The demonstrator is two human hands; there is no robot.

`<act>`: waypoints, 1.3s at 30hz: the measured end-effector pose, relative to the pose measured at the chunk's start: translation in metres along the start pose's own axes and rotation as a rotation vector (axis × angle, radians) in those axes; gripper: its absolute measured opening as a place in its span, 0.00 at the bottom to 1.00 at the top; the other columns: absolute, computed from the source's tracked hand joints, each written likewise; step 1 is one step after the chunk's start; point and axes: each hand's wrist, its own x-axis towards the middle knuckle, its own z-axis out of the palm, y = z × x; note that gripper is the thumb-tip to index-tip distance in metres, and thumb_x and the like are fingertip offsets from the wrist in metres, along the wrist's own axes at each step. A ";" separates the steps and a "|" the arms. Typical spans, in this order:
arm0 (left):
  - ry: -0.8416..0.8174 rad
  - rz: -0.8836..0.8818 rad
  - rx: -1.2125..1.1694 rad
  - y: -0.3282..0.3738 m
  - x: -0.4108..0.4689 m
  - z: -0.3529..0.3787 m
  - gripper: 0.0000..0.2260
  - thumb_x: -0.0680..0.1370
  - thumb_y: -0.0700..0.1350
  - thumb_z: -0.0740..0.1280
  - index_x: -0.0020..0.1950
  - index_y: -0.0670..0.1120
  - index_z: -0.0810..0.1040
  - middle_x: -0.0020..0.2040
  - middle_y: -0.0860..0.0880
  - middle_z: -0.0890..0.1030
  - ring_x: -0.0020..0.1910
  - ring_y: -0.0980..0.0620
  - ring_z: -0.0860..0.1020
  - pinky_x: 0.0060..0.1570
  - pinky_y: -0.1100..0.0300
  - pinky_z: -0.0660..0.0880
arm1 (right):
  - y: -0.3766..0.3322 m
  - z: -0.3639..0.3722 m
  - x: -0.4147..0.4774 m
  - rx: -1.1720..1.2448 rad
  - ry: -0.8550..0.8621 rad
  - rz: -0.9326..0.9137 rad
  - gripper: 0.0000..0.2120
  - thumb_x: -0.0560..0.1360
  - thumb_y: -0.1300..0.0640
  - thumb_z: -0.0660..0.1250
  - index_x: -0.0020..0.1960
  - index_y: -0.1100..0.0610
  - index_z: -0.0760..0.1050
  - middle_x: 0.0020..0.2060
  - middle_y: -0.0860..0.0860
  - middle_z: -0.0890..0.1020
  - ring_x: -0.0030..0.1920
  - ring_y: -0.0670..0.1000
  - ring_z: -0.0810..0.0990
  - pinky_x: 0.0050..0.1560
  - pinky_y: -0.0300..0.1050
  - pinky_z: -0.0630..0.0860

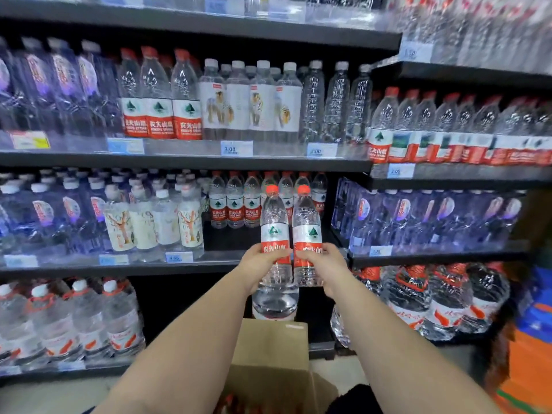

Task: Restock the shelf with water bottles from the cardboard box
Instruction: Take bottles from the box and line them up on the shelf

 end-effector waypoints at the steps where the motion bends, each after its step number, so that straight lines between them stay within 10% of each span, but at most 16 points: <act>1: 0.018 0.006 0.010 -0.001 0.012 0.003 0.35 0.59 0.55 0.82 0.61 0.46 0.75 0.52 0.48 0.84 0.50 0.48 0.83 0.55 0.48 0.78 | 0.000 -0.002 0.012 0.004 0.013 0.000 0.22 0.70 0.59 0.76 0.59 0.59 0.70 0.46 0.50 0.79 0.44 0.49 0.79 0.41 0.45 0.76; 4: 0.083 0.026 0.020 0.003 0.048 0.012 0.21 0.68 0.48 0.78 0.56 0.48 0.73 0.50 0.50 0.81 0.48 0.52 0.81 0.47 0.57 0.77 | 0.003 -0.009 0.058 0.039 0.038 0.023 0.27 0.69 0.59 0.77 0.64 0.59 0.70 0.50 0.53 0.81 0.52 0.55 0.81 0.57 0.55 0.78; 8: 0.143 0.062 0.016 0.020 0.109 0.026 0.14 0.70 0.46 0.77 0.49 0.51 0.75 0.50 0.50 0.81 0.49 0.51 0.80 0.52 0.55 0.76 | 0.005 -0.018 0.125 0.052 0.052 0.002 0.21 0.70 0.61 0.76 0.58 0.56 0.71 0.51 0.54 0.81 0.48 0.53 0.82 0.43 0.49 0.81; 11: 0.160 0.096 -0.008 0.029 0.156 0.040 0.18 0.71 0.45 0.77 0.54 0.49 0.72 0.52 0.50 0.80 0.47 0.53 0.78 0.47 0.60 0.71 | 0.005 -0.019 0.172 0.020 0.056 -0.040 0.24 0.69 0.62 0.77 0.61 0.55 0.72 0.52 0.51 0.82 0.52 0.53 0.81 0.55 0.51 0.77; 39: 0.073 0.249 0.317 -0.036 0.332 0.064 0.33 0.67 0.41 0.79 0.68 0.48 0.69 0.55 0.54 0.77 0.56 0.55 0.75 0.56 0.62 0.69 | 0.060 -0.015 0.352 -0.280 0.189 -0.181 0.32 0.67 0.64 0.77 0.67 0.56 0.68 0.57 0.52 0.78 0.55 0.51 0.76 0.56 0.46 0.71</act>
